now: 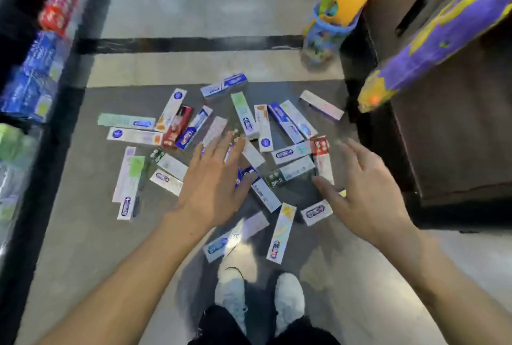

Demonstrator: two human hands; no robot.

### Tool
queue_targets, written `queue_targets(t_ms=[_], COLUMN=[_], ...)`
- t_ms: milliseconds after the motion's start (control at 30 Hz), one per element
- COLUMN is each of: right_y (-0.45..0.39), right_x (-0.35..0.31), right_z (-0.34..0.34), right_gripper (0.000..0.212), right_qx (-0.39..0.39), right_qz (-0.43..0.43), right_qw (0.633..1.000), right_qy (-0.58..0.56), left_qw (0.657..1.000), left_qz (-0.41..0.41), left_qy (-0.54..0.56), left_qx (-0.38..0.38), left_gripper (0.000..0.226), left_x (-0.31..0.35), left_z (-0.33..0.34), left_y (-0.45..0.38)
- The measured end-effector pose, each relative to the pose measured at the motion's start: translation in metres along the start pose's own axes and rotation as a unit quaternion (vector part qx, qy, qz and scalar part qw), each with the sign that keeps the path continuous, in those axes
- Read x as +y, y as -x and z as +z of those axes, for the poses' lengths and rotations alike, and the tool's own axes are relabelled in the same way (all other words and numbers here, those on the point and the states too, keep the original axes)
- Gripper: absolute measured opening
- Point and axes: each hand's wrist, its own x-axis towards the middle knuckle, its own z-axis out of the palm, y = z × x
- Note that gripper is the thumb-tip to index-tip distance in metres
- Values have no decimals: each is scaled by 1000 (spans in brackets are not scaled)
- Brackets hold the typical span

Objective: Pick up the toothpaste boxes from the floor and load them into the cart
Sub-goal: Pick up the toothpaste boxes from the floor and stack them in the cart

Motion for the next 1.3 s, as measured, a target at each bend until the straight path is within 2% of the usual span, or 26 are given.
queue_targets(t_ms=[133,233,433,533,600,700,767,867,1033,1133,1300], right_y=[7,10,14,28,36,56,70,81,73,66,62], right_x=[38,65,95,94,92,89,90,90,80,74,79], right_z=[156,251,358,382,388,393,403,421,442,442,447], right_gripper=[81,79,80,81,85,69,57,50,75,78,74], right_qx=[-2,-4,-34,-72,-99,-152,-133,-116,-129,-139,-135], right_qz=[1,-22,-23,-7,3,71,127,206,295,332,355], right_qw=[1000,1000,999,997,995,986,980,958,921,907,892], right_qy=[0,3,-2,3,13,-21,-77,-160,-220,-218,-245], left_qw=[1000,1000,998,995,994,993,991,987,981,971,958], left_qz=[16,20,56,93,89,55,24,-3,-45,-97,-150], left_qy=[2,12,24,15,23,57,83,89,60,96,191], left_qx=[4,-2,-25,-43,-52,-91,-104,-133,-181,-194,-154], left_gripper=[74,78,78,75,73,73,75,83,56,52,48], left_x=[-34,-56,-78,-80,-80,-75,-74,-73,-69,-67,-55], left_z=[156,249,357,377,384,394,401,413,415,413,409], left_y=[-2,0,10,26,39,57,63,65,55,54,57])
